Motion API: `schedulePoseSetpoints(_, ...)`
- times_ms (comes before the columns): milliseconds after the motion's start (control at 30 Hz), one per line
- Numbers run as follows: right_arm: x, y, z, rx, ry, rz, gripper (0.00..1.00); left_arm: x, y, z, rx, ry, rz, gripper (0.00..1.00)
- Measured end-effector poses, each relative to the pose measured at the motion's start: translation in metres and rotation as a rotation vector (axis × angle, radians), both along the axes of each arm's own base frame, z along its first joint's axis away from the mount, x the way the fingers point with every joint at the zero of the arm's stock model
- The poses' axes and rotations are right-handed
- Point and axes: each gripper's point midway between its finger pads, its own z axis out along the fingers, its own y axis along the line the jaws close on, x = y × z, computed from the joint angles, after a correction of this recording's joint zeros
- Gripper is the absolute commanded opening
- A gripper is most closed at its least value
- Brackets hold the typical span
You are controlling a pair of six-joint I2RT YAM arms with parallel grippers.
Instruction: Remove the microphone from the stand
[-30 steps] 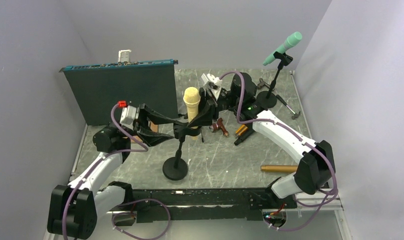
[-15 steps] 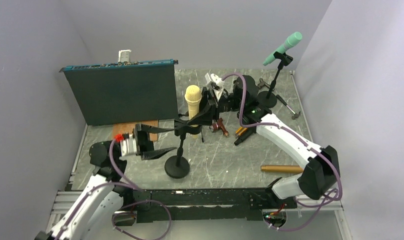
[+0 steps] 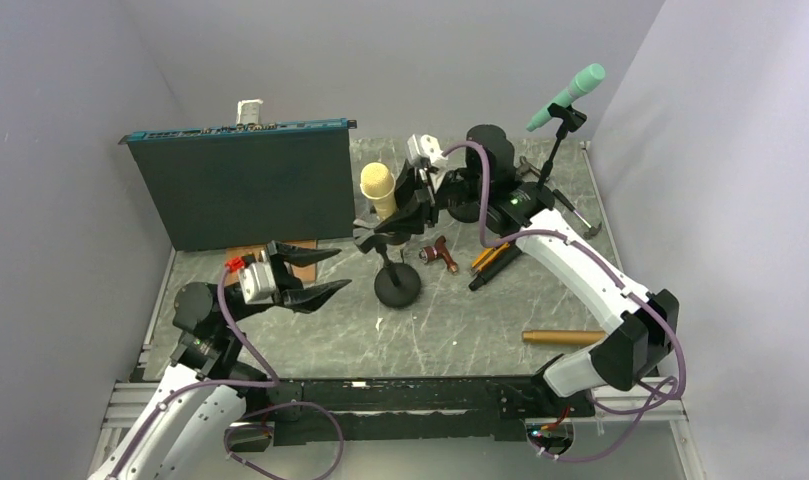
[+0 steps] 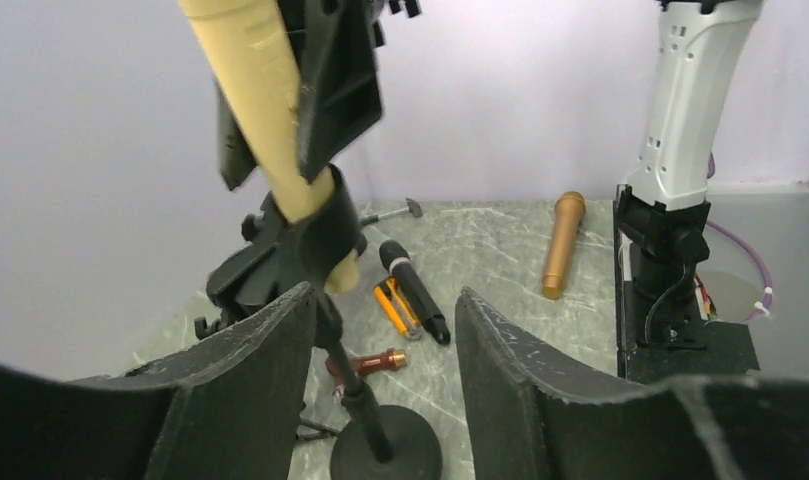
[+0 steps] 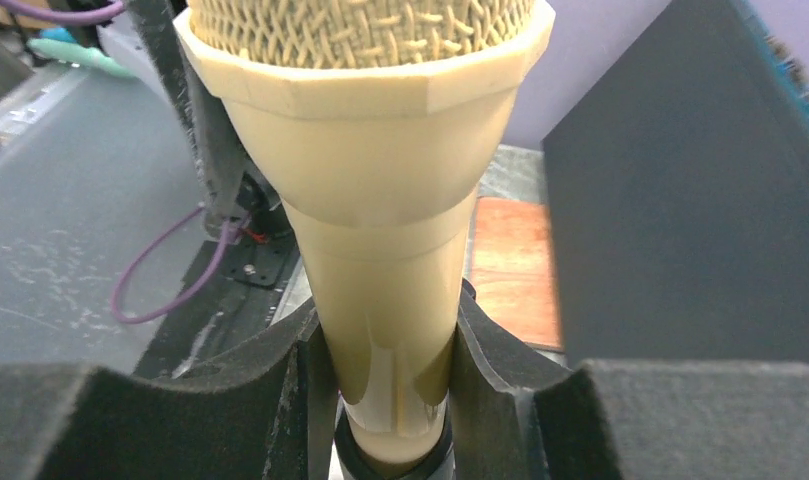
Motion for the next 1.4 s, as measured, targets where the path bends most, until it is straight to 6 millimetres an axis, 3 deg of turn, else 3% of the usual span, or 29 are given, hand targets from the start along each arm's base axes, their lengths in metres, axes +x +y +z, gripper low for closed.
schedulePoseSetpoints(133, -0.004, -0.001, -0.026, -0.033, 0.064, -0.005, 0.03, 0.018, 0.005, 0.009, 0.012, 0.123, 0.088, 0.56)
schedulePoseSetpoints(233, -0.006, -0.005, -0.034, -0.032, 0.068, -0.064, 0.28, 0.045, 0.012, 0.033, 0.005, 0.244, 0.212, 0.57)
schedulePoseSetpoints(333, -0.002, -0.016, -0.033, -0.020, 0.079, -0.185, 0.65, 0.070, 0.017, 0.047, 0.002, 0.334, 0.313, 0.59)
schedulePoseSetpoints(433, 0.003, -0.029, -0.036, -0.019, 0.142, -0.327, 0.83, 0.086, 0.021, 0.033, 0.016, 0.413, 0.378, 0.61)
schedulePoseSetpoints(533, 0.010, -0.038, -0.040, -0.023, 0.215, -0.454, 0.98, 0.093, 0.023, 0.003, 0.027, 0.478, 0.414, 0.62)
schedulePoseSetpoints(667, 0.017, -0.045, -0.043, -0.034, 0.286, -0.599, 1.00, 0.096, 0.030, -0.020, -0.010, 0.526, 0.458, 0.63)
schedulePoseSetpoints(1033, 0.012, -0.046, -0.057, -0.091, 0.384, -0.926, 1.00, 0.121, 0.048, 0.003, -0.145, 0.722, 0.626, 0.60)
schedulePoseSetpoints(1133, 0.018, -0.051, -0.055, -0.083, 0.364, -1.002, 1.00, 0.121, 0.032, -0.003, -0.126, 0.771, 0.544, 0.54)
schedulePoseSetpoints(1200, 0.021, -0.053, -0.054, -0.081, 0.342, -1.031, 1.00, 0.115, 0.014, -0.009, -0.104, 0.790, 0.441, 0.55)
schedulePoseSetpoints(1400, 0.022, -0.047, -0.051, -0.078, 0.259, -1.044, 1.00, 0.075, -0.037, -0.018, -0.022, 0.782, 0.159, 0.58)
